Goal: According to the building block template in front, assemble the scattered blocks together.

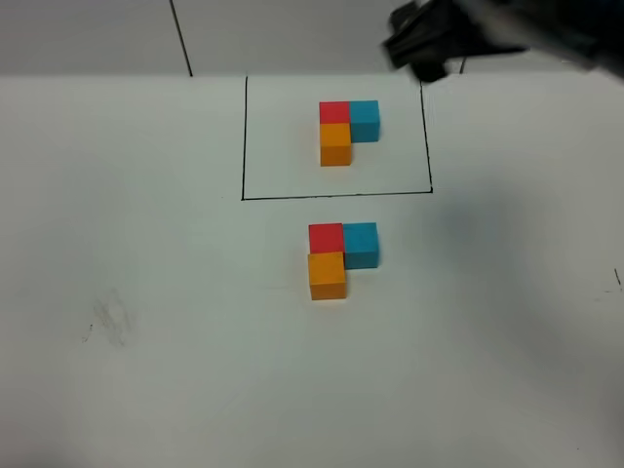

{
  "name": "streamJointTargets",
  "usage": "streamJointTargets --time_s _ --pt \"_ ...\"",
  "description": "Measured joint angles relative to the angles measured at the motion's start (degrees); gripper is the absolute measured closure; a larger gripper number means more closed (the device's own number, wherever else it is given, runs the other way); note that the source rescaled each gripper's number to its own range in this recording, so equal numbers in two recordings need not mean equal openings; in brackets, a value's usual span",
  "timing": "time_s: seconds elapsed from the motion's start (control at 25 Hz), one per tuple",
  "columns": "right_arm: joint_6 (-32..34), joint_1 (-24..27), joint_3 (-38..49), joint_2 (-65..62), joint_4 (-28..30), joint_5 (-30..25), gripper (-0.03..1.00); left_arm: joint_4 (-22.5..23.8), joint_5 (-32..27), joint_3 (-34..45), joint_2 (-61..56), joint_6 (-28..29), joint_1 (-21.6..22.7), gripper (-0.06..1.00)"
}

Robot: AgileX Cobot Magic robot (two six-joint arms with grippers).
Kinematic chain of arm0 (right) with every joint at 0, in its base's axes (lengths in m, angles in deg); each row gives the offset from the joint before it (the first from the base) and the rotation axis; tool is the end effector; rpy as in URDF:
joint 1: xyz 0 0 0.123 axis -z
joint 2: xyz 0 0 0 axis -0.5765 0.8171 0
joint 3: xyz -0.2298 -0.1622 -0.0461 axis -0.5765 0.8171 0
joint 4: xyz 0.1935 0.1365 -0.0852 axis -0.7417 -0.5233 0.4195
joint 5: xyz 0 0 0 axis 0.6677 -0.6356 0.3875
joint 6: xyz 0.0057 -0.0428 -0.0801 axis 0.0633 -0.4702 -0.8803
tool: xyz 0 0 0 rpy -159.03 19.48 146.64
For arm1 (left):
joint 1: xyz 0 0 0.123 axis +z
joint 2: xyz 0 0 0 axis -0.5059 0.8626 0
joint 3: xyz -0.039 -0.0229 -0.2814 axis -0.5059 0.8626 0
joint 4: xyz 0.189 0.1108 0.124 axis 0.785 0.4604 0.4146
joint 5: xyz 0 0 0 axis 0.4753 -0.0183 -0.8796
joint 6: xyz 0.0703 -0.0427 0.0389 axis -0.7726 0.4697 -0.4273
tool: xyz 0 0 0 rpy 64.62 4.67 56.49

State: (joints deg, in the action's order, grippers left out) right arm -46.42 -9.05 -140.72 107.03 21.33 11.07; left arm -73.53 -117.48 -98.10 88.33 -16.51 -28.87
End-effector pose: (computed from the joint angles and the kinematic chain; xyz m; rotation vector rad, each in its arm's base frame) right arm 0.2749 0.1815 0.4132 -0.3105 2.1949 -0.3949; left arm -0.0073 0.0020 0.2770 -0.0655 2.0544 0.0284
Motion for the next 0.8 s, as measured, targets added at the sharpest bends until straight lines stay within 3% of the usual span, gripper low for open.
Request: streamJointTargets --time_s 0.2,0.32,0.48,0.6,0.8 --pt "-15.46 12.94 0.0 -12.29 4.41 -0.23 0.08 0.0 0.0 0.0 0.0 0.0 0.0 0.23" --pt "-27.94 22.02 0.0 -18.37 3.34 -0.41 0.08 0.0 0.0 0.0 0.0 0.0 0.0 0.23" --pt "-34.96 31.65 0.0 -26.53 0.41 -0.53 0.08 0.0 0.0 0.0 0.0 0.0 0.0 0.23" --pt "-36.45 33.82 0.05 -34.21 -1.64 -0.76 0.08 0.0 0.0 0.0 0.0 0.0 0.0 0.23" --pt "-38.92 33.82 3.54 -50.06 -10.01 -0.83 0.08 0.0 0.0 0.0 0.0 0.0 0.0 0.23"
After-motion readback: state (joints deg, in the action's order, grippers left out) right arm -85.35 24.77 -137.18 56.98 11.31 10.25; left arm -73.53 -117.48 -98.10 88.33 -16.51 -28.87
